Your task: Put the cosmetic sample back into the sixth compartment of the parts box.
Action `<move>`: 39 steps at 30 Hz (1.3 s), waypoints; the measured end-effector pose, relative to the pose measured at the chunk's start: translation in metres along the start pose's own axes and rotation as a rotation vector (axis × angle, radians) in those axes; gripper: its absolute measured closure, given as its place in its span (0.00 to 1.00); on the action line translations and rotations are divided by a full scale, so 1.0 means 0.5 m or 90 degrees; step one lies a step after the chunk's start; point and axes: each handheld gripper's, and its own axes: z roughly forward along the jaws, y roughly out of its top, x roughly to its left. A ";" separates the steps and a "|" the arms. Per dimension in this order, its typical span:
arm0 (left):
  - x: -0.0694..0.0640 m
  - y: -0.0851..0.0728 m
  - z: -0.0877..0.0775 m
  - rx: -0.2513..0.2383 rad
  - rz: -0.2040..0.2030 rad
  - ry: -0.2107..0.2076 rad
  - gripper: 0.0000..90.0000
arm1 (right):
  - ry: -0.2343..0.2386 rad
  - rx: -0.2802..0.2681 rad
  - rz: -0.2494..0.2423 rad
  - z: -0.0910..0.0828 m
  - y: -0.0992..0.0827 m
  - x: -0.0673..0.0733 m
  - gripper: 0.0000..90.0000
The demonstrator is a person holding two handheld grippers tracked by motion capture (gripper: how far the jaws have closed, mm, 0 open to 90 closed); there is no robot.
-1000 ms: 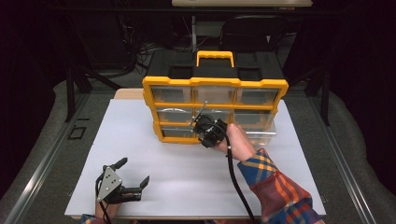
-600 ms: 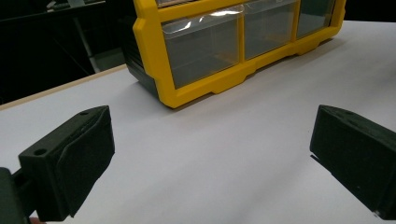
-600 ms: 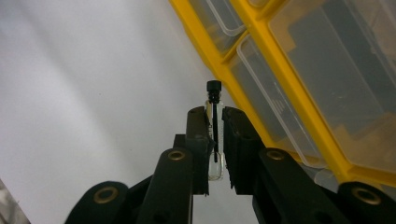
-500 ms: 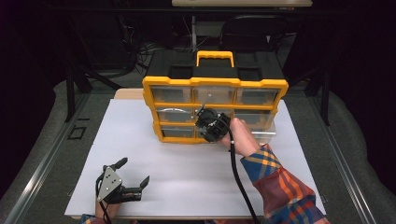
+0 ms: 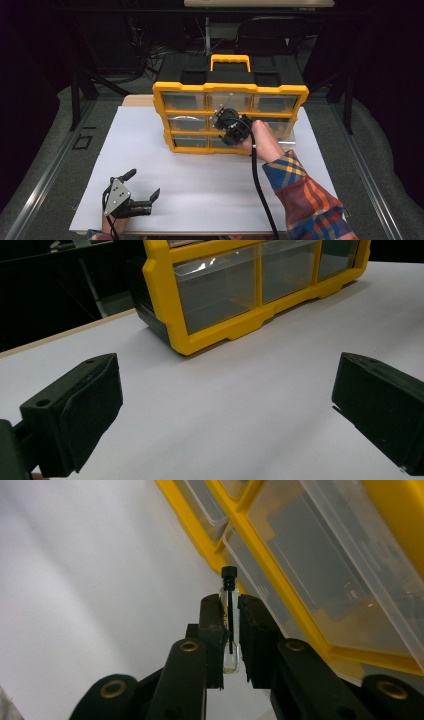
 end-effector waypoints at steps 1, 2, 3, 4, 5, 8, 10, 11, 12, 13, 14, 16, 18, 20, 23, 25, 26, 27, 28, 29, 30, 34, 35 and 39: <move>0.000 0.000 0.000 0.000 0.000 0.000 0.00 | 0.000 0.000 0.000 0.000 0.000 0.000 0.90; 0.000 0.000 0.000 0.000 0.000 0.000 0.00 | -0.001 0.001 0.001 -0.003 -0.001 -0.003 0.90; -0.001 0.000 0.000 0.000 0.000 0.000 0.00 | -0.001 0.001 0.001 -0.003 -0.001 -0.003 0.90; 0.000 0.000 0.000 0.000 0.000 0.000 0.00 | -0.003 0.001 0.002 -0.004 -0.001 -0.004 0.90; 0.000 0.000 0.000 0.000 0.000 0.000 0.00 | -0.004 0.001 0.003 -0.006 -0.001 -0.006 0.90; 0.000 0.000 0.000 0.000 0.000 0.000 0.00 | -0.006 -0.001 0.003 -0.011 -0.001 -0.010 0.90; 0.000 0.000 0.000 0.000 0.000 0.000 0.00 | -0.009 -0.003 0.005 -0.016 -0.001 -0.012 0.90; 0.000 0.000 0.000 0.000 0.000 0.000 0.00 | -0.009 -0.003 0.004 -0.018 0.000 -0.012 0.90; 0.000 0.000 0.000 0.000 0.000 0.000 0.00 | -0.011 -0.006 0.004 -0.019 0.000 -0.013 0.90; 0.000 0.000 0.000 0.000 0.000 0.000 0.00 | -0.011 -0.006 0.004 -0.019 0.000 -0.013 0.90; 0.000 0.000 0.000 0.000 -0.001 0.000 0.00 | -0.011 -0.006 0.003 -0.022 0.001 -0.014 0.90; -0.001 0.000 0.000 0.000 0.000 -0.001 0.00 | -0.010 -0.005 0.003 -0.025 0.001 -0.015 0.90; 0.000 0.000 0.000 0.000 0.000 -0.001 0.00 | -0.012 -0.004 0.003 -0.028 0.002 -0.017 0.90; 0.000 0.000 0.000 0.000 0.000 0.000 0.00 | -0.016 -0.003 0.003 -0.033 0.002 -0.019 0.90; -0.001 0.000 0.000 -0.001 0.000 -0.001 0.00 | -0.019 -0.002 0.000 -0.038 0.002 -0.022 0.90; 0.000 0.000 0.000 -0.001 0.000 -0.001 0.00 | -0.021 -0.005 0.006 -0.044 0.003 -0.025 0.90; 0.000 0.000 0.000 -0.001 0.000 0.000 0.00 | -0.021 -0.005 0.006 -0.044 0.003 -0.025 0.90; 0.000 0.000 0.000 0.000 0.000 -0.001 0.00 | -0.022 -0.006 0.003 -0.046 0.003 -0.026 0.90; 0.000 0.000 0.000 0.000 0.000 -0.001 0.00 | -0.024 -0.002 0.004 -0.048 0.003 -0.027 0.90; 0.000 0.000 0.000 -0.001 0.000 -0.001 0.00 | -0.025 0.001 0.004 -0.049 0.004 -0.027 0.90; -0.001 0.000 0.000 -0.001 0.000 -0.001 0.00 | -0.025 0.005 0.002 -0.051 0.005 -0.028 0.90; 0.000 0.000 0.000 0.000 0.000 -0.001 0.00 | -0.030 0.009 -0.006 -0.059 0.009 -0.032 0.90; 0.000 0.000 0.000 0.000 0.000 -0.001 0.00 | -0.033 0.011 -0.007 -0.062 0.010 -0.033 0.90; 0.000 0.000 0.000 0.001 0.003 -0.001 0.00 | -0.035 0.009 -0.009 -0.074 0.015 -0.035 0.90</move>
